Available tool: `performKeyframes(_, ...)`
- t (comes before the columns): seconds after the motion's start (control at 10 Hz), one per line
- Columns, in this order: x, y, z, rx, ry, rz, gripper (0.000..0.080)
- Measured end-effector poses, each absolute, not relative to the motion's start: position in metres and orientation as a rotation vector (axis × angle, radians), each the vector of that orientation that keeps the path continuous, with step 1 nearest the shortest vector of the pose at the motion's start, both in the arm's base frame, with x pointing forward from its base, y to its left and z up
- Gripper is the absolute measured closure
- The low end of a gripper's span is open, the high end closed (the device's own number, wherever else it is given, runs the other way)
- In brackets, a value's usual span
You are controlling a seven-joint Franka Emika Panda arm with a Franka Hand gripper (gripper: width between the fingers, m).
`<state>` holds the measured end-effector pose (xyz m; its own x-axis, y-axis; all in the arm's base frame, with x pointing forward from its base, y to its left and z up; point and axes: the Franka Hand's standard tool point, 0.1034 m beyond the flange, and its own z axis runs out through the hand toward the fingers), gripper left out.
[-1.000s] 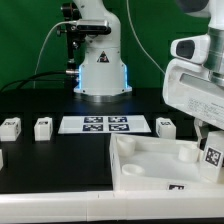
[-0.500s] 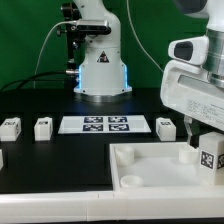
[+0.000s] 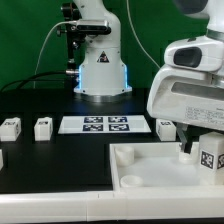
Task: Assemble one leg
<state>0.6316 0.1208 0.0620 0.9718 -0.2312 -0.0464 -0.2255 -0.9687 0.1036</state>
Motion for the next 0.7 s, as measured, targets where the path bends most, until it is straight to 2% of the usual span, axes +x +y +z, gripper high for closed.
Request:
performKeyframes(0.5, 0.6329, 0.1139, 0.0617, 2.997, 0.557, -0.129, 0.0151)
performKeyframes(0.7, 0.6334, 0.1135, 0.0627, 2.974, 0.691, -0.133, 0.0151)
